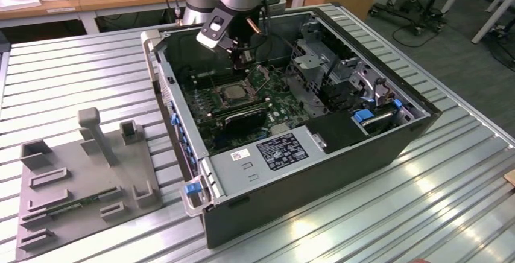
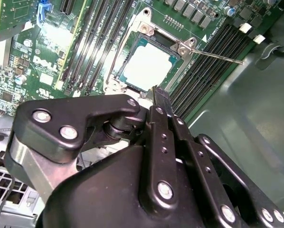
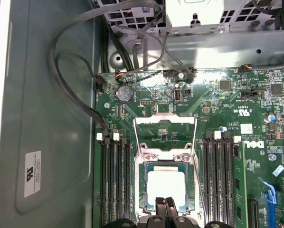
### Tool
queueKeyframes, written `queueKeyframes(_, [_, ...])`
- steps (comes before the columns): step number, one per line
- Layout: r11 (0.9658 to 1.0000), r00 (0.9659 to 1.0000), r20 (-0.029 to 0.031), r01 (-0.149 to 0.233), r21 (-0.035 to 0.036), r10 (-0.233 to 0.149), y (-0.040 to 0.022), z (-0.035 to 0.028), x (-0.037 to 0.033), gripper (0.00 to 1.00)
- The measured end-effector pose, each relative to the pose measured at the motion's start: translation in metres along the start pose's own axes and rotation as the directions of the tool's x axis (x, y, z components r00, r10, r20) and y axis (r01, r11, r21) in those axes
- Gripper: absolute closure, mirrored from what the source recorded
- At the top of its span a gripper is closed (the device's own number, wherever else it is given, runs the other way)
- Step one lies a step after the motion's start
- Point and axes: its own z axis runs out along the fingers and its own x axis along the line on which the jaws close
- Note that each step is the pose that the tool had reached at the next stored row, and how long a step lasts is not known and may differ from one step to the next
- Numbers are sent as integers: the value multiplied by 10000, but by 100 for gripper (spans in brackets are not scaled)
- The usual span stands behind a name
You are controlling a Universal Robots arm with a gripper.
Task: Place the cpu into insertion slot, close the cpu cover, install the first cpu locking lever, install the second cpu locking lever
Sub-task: 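Close the cpu cover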
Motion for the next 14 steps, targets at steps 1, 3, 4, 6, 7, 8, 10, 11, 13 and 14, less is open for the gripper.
queueKeyframes(1, [10000, 10000, 0, 0, 0, 0, 0, 0, 0, 89])
queueKeyframes(3, [10000, 10000, 1, 2, 1, -2, 7, -1, 0, 89])
queueKeyframes(4, [10000, 10000, 2, 1, 2, -1, 14, -1, 0, 89])
queueKeyframes(6, [10000, 10000, 1, 0, 1, 0, 38, 1, 1, 89])
queueKeyframes(7, [10000, 10000, 0, 0, 1, 0, 53, 2, 1, 89])
queueKeyframes(8, [10000, 10000, 1, -1, 1, 1, 73, 3, 1, 89])
queueKeyframes(10, [10000, 10000, 0, 0, 0, 0, 118, 6, 2, 89])
queueKeyframes(11, [10000, 10000, 0, 1, 1, -1, 141, 7, 2, 89])
queueKeyframes(13, [10000, 10000, 0, -1, 0, 1, 182, 10, 3, 89])
queueKeyframes(14, [10000, 10000, 0, -1, 0, 1, 200, 11, 3, 89])
